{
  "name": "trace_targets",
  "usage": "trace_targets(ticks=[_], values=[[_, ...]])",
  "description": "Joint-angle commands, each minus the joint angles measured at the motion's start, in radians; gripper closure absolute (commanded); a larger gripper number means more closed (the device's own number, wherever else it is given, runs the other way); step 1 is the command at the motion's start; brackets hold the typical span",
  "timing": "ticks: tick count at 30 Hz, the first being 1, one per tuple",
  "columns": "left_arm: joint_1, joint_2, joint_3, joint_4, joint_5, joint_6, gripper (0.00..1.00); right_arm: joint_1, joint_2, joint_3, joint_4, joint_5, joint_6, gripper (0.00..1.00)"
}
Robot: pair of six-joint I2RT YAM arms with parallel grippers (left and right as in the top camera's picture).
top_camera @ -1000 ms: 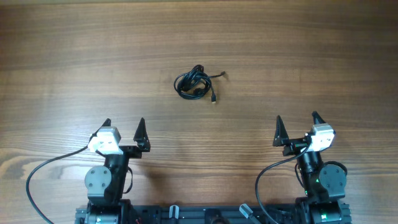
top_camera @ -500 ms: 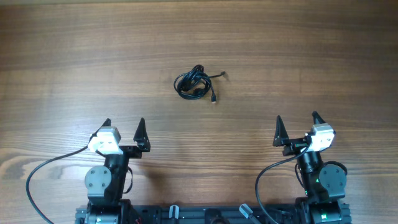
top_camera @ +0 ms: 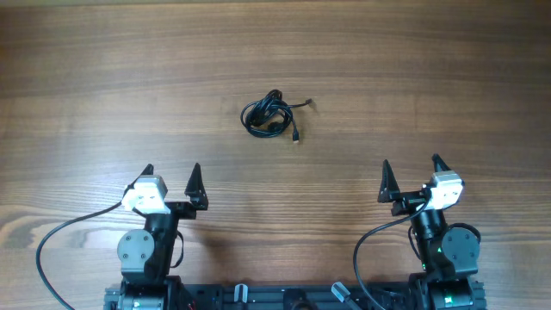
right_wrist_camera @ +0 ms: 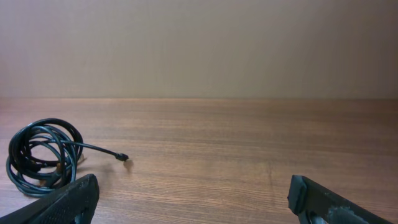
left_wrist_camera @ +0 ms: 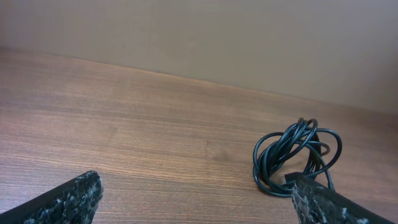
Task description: Untangle cables
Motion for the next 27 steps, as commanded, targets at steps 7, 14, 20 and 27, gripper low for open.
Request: trace_targets(ticks=[7, 14, 20, 27], values=[[0.004, 0.003, -0.007, -0.002, -0.002, 0.013, 0.0, 0.001, -0.015, -0.001, 0.006, 0.003, 0.008, 0.0], [0.004, 0.004, -0.006, 0.003, 0.035, -0.002, 0.0, 0.001, -0.013, -0.001, 0.003, -0.065, 0.096, 0.0], [0.004, 0.005, 0.0, 0.003, 0.036, -0.085, 0.0, 0.001, 0.003, 0.005, 0.006, -0.166, 0.147, 0.0], [0.004, 0.077, 0.107, 0.003, 0.061, -0.112, 0.0, 0.001, 0.073, 0.073, -0.005, -0.261, 0.145, 0.0]])
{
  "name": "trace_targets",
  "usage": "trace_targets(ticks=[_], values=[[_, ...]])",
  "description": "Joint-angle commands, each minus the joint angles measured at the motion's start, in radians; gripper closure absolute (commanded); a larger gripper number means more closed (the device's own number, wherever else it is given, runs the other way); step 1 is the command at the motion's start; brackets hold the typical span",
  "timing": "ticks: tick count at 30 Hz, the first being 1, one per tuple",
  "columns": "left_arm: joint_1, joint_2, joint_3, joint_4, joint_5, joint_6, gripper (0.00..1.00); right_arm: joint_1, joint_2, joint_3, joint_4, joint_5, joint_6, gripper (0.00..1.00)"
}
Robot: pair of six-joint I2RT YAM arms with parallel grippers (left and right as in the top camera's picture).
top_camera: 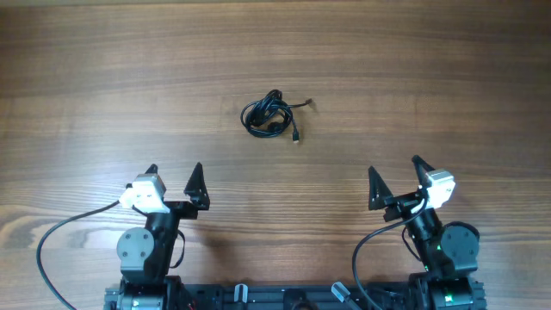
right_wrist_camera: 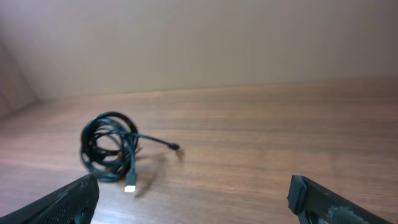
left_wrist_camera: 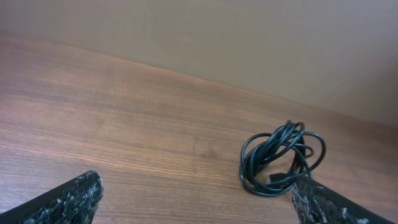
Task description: Untangle cables
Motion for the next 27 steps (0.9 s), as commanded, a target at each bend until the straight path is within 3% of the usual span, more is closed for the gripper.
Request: trace_targets(ticks=[1, 5, 11, 22, 27], values=[[0.004, 0.068, 0.117, 0.004, 0.033, -0.027, 0.0, 0.001, 0.055, 0.079, 0.002, -0.08, 0.014, 0.0], [0.004, 0.193, 0.253, -0.024, 0.061, -0.026, 0.0, 0.001, 0.136, 0.164, 0.0, -0.137, 0.014, 0.0], [0.004, 0.51, 0.558, -0.193, 0.171, -0.026, 0.0, 0.001, 0.33, 0.387, -0.085, -0.193, 0.012, 0.0], [-0.077, 1.069, 1.106, -0.54, 0.198, 0.031, 0.0, 0.001, 0.729, 0.883, -0.503, -0.275, -0.06, 0.0], [-0.103, 1.314, 1.344, -0.729, 0.288, 0.068, 0.0, 0.001, 0.891, 1.066, -0.661, -0.328, -0.104, 0.0]])
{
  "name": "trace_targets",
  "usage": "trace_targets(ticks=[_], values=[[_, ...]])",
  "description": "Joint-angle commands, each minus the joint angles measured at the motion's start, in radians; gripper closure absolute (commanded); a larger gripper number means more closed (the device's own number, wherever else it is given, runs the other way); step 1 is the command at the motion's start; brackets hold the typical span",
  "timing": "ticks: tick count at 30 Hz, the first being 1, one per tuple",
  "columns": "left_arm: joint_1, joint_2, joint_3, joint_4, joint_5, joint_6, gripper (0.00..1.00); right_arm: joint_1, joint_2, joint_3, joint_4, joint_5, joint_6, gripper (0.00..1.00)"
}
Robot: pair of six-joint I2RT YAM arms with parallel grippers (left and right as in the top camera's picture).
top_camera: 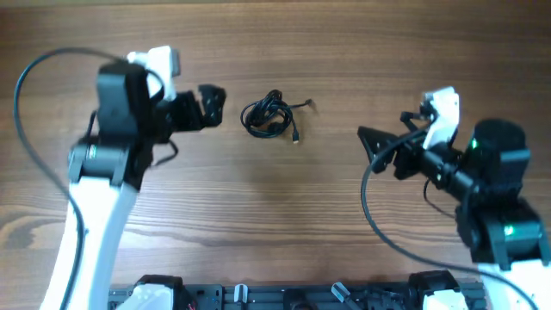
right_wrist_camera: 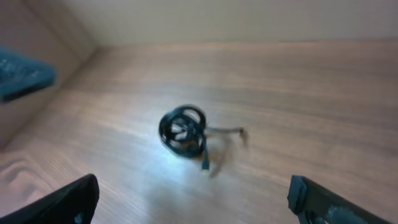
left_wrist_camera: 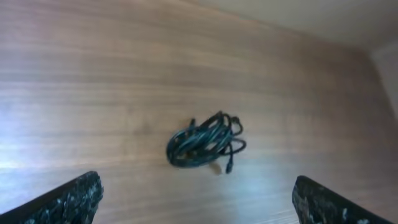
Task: Untangle cables
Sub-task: 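Move the left gripper to the black cable bundle and grasp it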
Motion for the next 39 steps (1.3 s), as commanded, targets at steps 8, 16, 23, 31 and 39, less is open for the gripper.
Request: trace_targets(ticks=[8, 16, 23, 31, 39], values=[[-0.013, 0.298, 0.178, -0.086, 0.116, 0.064, 0.0, 0.002, 0.212, 0.164, -0.035, -0.074, -0.014, 0.0], [-0.086, 0.427, 0.178, 0.03, 0.126, 0.077, 0.0, 0.002, 0.296, 0.164, -0.033, -0.081, 0.036, 0.0], [-0.186, 0.525, 0.178, 0.104, -0.056, 0.134, 0.09, 0.002, 0.318, 0.164, -0.054, -0.081, 0.034, 0.0], [-0.231, 0.636, 0.178, 0.109, -0.089, 0.152, 0.27, 0.002, 0.318, 0.164, -0.057, -0.081, 0.034, 0.0], [-0.229, 0.668, 0.178, 0.117, -0.089, 0.151, 0.73, 0.002, 0.318, 0.164, -0.063, -0.08, 0.034, 0.0]])
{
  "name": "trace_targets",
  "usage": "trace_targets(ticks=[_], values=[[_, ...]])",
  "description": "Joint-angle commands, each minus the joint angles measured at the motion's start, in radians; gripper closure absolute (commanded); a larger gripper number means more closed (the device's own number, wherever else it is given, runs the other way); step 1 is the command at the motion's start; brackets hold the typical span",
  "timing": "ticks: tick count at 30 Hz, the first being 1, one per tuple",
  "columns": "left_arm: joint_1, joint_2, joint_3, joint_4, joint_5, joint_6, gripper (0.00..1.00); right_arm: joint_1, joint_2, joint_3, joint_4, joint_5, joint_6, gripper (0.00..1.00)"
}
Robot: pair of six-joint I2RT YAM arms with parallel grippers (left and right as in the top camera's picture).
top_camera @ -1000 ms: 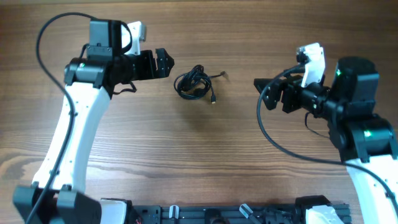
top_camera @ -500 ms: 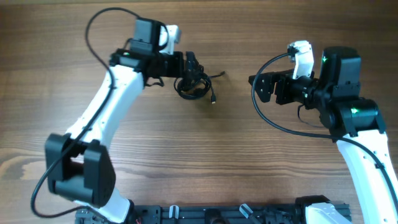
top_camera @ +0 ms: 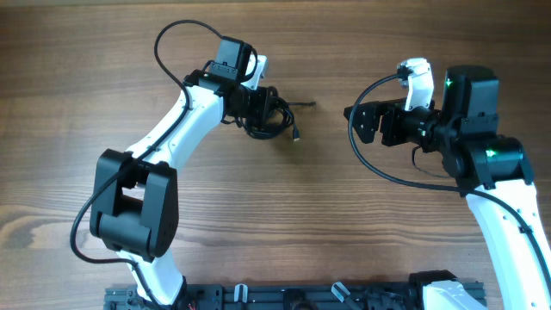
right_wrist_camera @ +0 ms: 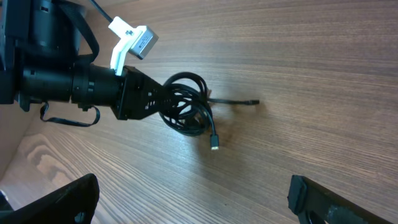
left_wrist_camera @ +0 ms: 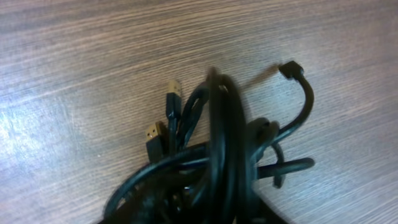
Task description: Untangle cables
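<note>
A tangled bundle of black cable (top_camera: 266,120) lies on the wooden table (top_camera: 275,224) at the back centre. One thin end with a black plug (top_camera: 310,104) points right, and another end with a pale plug (top_camera: 296,138) lies in front. My left gripper (top_camera: 259,107) is pushed into the bundle's left side and is shut on the cable bundle (left_wrist_camera: 224,143), which fills the left wrist view; its fingers do not show there. The right wrist view shows that gripper (right_wrist_camera: 155,99) at the bundle (right_wrist_camera: 189,109). My right gripper (top_camera: 359,123) hovers open to the right, nothing between its fingers (right_wrist_camera: 81,199).
Gold-tipped plugs (left_wrist_camera: 173,87) stick out of the bundle on its near side. The left arm's own grey cable (top_camera: 176,34) loops above the table at the back left. Bare wood surrounds the bundle.
My left gripper was open and a little left of the bundle; now it is at the bundle and shut on it. The right gripper has moved slightly back and left, still open.
Both arms first rested near the front edge with grippers open and the bundle untouched far ahead. Then the right wrist had turned toward the bundle. Later both arms were raised and extended on either side of it. Now the left gripper grips the bundle.
</note>
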Motion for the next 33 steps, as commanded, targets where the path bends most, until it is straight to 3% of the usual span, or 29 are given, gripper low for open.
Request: trace_targets(ticks=[1, 2, 3, 8, 12, 17, 25, 33], values=[[0.0, 0.019, 0.019, 0.006, -0.019, 0.005, 0.83, 0.001, 0.003, 0.023, -0.001, -0.017, 0.01, 0.0], [0.0, 0.019, 0.019, 0.009, -0.019, 0.004, 0.93, 0.001, 0.003, 0.023, -0.001, -0.017, 0.011, 0.0], [0.0, 0.018, 0.019, 0.012, -0.019, 0.0, 0.96, 0.001, 0.004, 0.023, -0.002, -0.017, 0.011, 0.0], [0.019, -0.041, 0.027, 0.019, 0.024, -0.087, 0.96, 0.002, 0.005, 0.023, 0.0, -0.022, 0.011, 0.0], [0.066, -0.123, 0.035, 0.019, 0.184, -0.148, 0.96, 0.003, 0.006, 0.023, 0.017, -0.061, 0.011, 0.0], [0.153, -0.198, 0.035, 0.008, 0.522, -0.192, 0.96, 0.013, 0.006, 0.023, 0.05, -0.074, 0.014, 0.02], [0.218, -0.206, 0.035, -0.05, 0.787, -0.217, 0.96, 0.112, 0.055, 0.023, 0.154, -0.081, 0.082, 0.19], [0.211, -0.206, 0.035, -0.087, 0.794, -0.218, 0.96, 0.227, 0.146, 0.023, 0.32, -0.075, 0.232, 0.36]])
